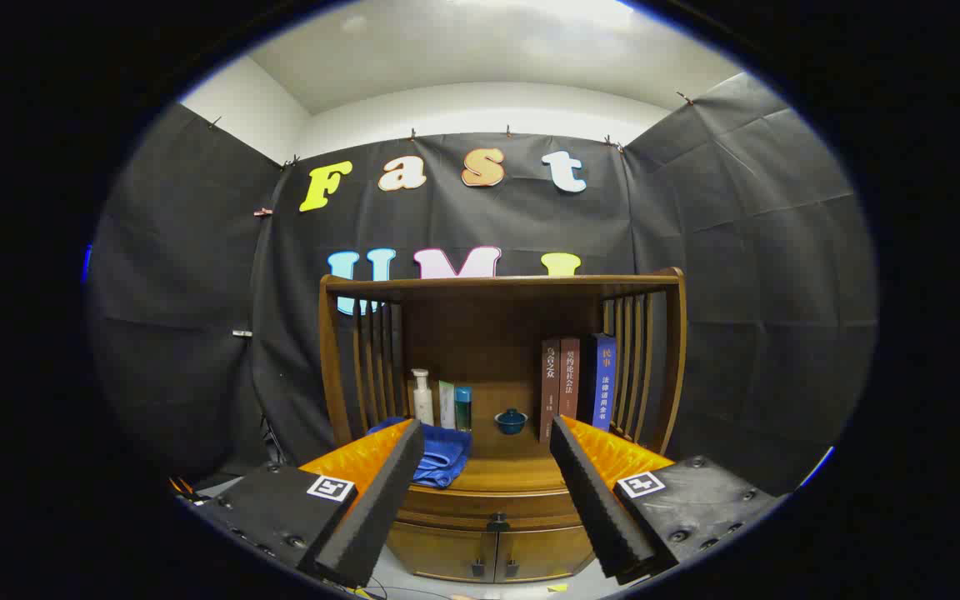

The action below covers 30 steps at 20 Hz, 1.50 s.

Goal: Pull open the drawer, take out the items inside it, and place them on the countertop above the cabinet.

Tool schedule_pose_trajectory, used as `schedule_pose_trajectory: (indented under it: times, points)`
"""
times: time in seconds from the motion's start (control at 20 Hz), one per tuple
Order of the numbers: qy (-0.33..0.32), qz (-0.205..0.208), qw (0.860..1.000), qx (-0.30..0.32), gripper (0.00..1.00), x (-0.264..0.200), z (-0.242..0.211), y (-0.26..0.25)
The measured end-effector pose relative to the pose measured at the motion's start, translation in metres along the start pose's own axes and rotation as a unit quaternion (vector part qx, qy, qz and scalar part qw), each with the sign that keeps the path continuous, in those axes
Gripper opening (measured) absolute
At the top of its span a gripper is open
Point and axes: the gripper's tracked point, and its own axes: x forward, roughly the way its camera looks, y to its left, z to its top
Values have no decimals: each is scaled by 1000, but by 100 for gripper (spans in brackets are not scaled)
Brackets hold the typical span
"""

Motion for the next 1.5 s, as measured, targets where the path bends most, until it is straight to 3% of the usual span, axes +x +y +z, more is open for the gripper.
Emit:
schedule_pose_trajectory:
  times: [1.05,1.5]
  points:
    - [-1,-7,1000,3,99,2,5,-4]
    - [16,-11,1000,4,99,17,-26,-9]
